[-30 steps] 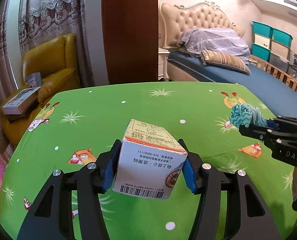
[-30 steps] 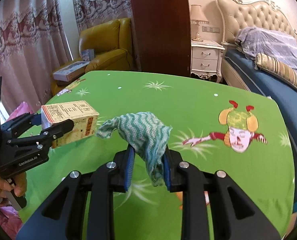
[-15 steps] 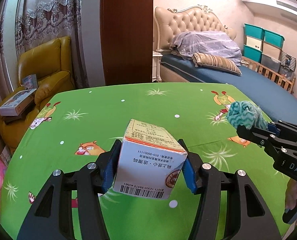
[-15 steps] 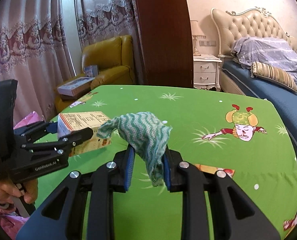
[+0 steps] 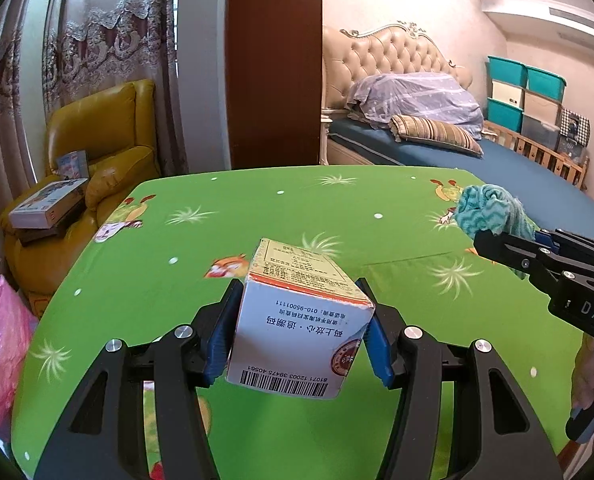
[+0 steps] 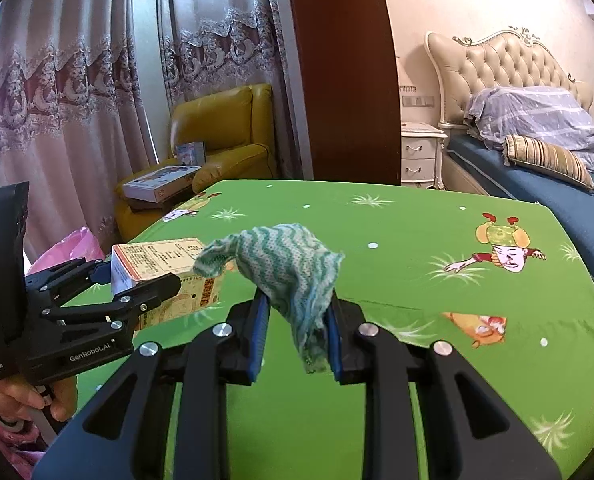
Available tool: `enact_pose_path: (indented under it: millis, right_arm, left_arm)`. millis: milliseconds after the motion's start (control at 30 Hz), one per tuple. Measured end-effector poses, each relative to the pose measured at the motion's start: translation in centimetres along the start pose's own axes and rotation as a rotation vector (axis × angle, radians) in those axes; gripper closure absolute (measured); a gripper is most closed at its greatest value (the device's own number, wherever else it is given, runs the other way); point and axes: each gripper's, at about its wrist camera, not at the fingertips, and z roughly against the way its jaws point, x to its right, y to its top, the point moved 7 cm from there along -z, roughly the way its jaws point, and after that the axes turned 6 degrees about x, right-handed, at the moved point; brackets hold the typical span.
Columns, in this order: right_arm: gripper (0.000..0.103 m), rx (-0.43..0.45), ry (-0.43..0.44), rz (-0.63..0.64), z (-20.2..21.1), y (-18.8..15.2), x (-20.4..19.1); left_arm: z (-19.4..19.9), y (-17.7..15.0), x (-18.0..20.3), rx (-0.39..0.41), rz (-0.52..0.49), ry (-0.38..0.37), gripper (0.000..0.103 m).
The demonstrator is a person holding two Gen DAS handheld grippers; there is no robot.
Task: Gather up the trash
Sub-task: 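Lift the paper box and cloth and carry them to the pink bin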
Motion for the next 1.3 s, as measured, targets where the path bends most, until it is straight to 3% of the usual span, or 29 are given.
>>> enact_pose_path:
  millis: [333, 733, 1033, 1300]
  right_arm:
    - [0.078, 0.039, 0.035, 0.066, 2.5, -0.1, -5.7]
    - [0.078, 0.080, 0.101, 0.159, 5.5, 0.6, -14.1]
    - [0.077, 0.025, 0.204, 0.210, 1.8, 0.2, -19.6]
    - [0.077, -0.042, 0.346, 0.242, -2.5, -0.2, -25.9]
  left_arm:
    - [5.2, -1.5, -3.1, 0.053, 0.040, 0.021, 0.050]
    - [13.6, -3.0, -9.6, 0.130, 0.049, 0.121, 0.050]
    - [15.7, -4.6, -15.7, 0.122, 0.108, 0.209, 0.050]
    - [17.0, -5.5, -21.3, 0.103, 0.153, 0.317, 0.049]
